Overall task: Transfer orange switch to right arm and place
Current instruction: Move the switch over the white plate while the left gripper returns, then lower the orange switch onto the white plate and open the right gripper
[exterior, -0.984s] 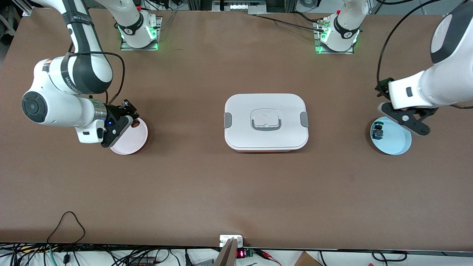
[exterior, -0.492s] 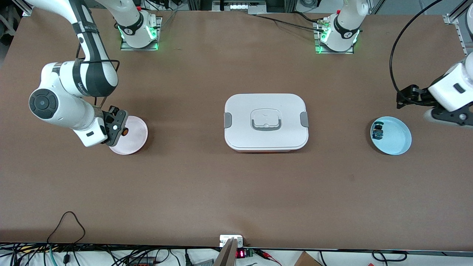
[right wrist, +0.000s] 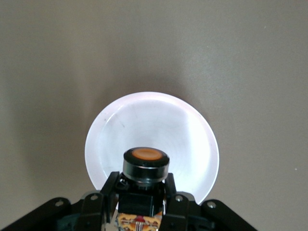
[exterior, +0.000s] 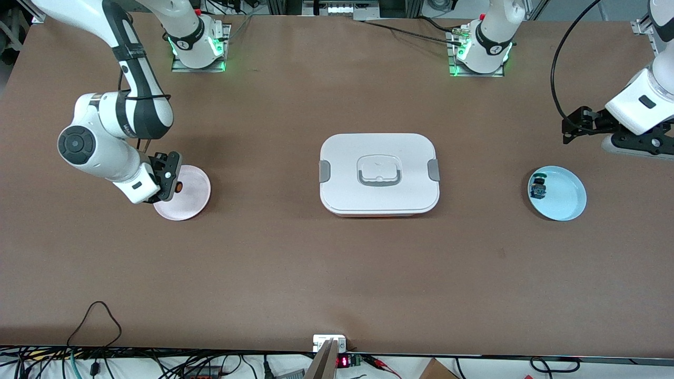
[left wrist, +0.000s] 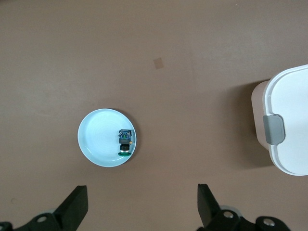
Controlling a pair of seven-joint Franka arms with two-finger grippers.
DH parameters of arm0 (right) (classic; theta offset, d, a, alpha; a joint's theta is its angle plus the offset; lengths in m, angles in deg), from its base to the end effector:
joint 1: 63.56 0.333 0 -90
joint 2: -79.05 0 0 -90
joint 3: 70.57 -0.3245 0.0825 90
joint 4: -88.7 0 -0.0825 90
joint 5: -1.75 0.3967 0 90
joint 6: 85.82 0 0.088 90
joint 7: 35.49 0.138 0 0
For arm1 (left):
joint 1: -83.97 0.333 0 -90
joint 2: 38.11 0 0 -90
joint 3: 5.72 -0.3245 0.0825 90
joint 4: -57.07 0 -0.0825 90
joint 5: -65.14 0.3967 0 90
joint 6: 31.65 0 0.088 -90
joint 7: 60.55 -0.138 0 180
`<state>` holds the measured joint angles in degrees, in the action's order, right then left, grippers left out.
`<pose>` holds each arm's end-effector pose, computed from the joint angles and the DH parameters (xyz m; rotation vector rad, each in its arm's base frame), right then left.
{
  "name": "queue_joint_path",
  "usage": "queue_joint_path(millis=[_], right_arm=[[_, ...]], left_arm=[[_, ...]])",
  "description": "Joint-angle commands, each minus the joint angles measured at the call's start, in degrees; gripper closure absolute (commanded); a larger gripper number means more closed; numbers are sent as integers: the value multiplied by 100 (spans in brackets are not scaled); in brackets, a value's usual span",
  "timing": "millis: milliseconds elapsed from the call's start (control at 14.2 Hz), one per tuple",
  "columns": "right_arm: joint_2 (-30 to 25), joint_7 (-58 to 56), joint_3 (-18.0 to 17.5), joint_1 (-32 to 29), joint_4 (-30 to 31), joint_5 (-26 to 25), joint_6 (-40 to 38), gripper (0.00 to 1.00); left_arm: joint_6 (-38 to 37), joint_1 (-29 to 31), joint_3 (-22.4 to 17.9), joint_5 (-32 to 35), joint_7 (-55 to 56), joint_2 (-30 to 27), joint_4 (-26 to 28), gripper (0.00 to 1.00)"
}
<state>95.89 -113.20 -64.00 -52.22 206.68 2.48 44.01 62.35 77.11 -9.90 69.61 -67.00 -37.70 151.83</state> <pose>0.5862 0.0498 0.2545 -2.3420 -2.0426 0.1284 0.5724 -0.0167 0.5640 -3.0533 0.2534 0.0352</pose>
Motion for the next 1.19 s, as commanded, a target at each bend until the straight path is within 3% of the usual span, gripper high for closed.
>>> queue_joint_path(millis=[0,562,1125], right_arm=[[-181,-234,-16,-18,567,-126,664,100],[21,-542,-16,-10,1121,-126,1869,100],[293,-823,-16,-10,1359,-126,2266,100]], left_arm=[[66,-53,-109,-51,56,-67,112,0],[-127,-88,-56,-51,135,-67,33,0],[-145,-79,-56,-51,126,-67,33,0]])
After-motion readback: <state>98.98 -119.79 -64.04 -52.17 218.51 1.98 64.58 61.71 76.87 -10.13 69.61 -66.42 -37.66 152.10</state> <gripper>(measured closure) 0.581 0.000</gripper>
